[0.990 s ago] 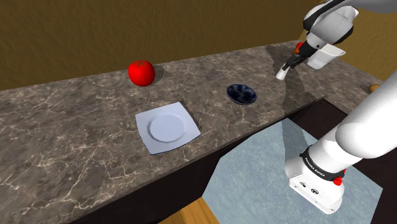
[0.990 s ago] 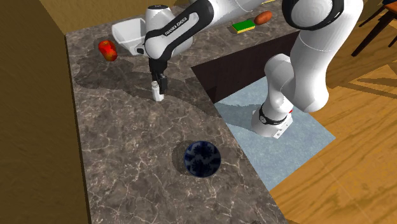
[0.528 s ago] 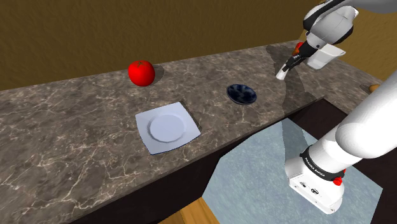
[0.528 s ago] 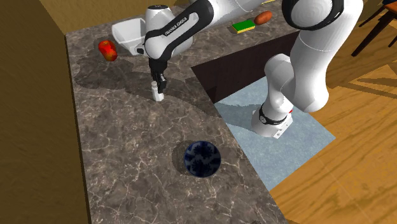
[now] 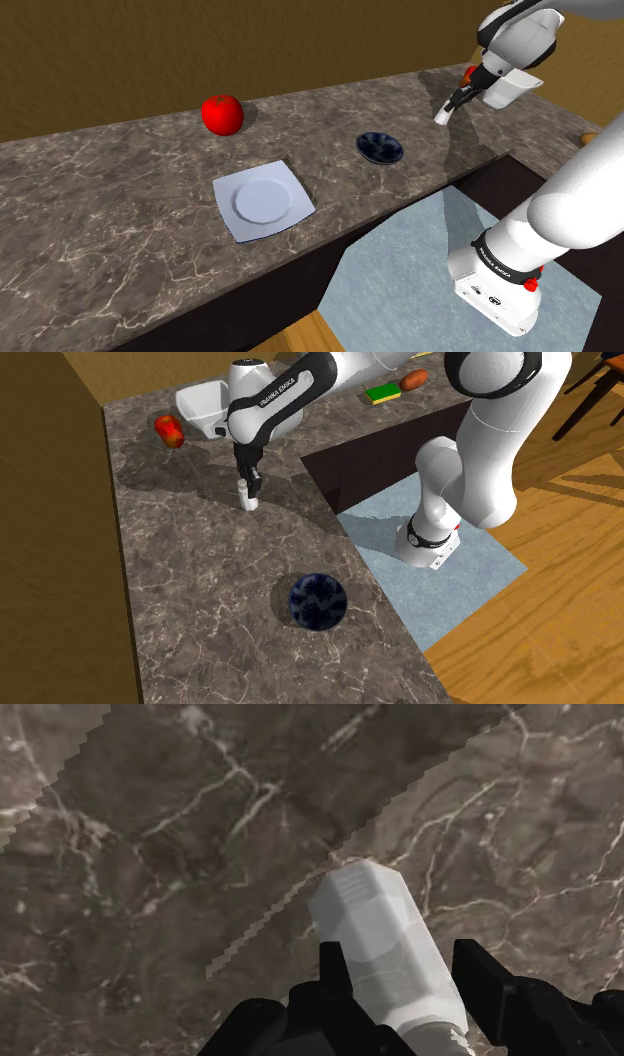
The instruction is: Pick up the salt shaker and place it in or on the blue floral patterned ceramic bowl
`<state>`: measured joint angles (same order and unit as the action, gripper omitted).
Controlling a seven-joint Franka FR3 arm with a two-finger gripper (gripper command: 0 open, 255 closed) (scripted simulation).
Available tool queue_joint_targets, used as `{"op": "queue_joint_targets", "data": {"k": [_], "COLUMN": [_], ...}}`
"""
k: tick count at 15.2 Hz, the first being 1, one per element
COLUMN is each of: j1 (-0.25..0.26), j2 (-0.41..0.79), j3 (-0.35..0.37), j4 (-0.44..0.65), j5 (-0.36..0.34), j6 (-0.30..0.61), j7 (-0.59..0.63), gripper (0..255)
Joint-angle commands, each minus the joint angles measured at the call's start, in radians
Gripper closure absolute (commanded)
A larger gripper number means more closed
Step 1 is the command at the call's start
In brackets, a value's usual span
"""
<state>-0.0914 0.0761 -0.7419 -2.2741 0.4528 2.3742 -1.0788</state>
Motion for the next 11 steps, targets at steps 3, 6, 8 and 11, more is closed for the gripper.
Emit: {"op": "queue_joint_targets", "data": {"k": [3, 6, 8, 11], "j1": [0.005, 0.006, 0.007, 0.006], "j2": [-0.04, -0.072, -0.093, -0.121], "j3": [-0.007, -0.009, -0.008, -0.006], "j4": [0.013, 0.026, 0.036, 0.053], "j5": [-0.054, -0.097, -0.122, -0.157], "j6": [-0.032, -0.062, -0.082, -0.114], "j7": [0.045, 0.082, 0.104, 0.136], "gripper": [255, 255, 255, 255]}}
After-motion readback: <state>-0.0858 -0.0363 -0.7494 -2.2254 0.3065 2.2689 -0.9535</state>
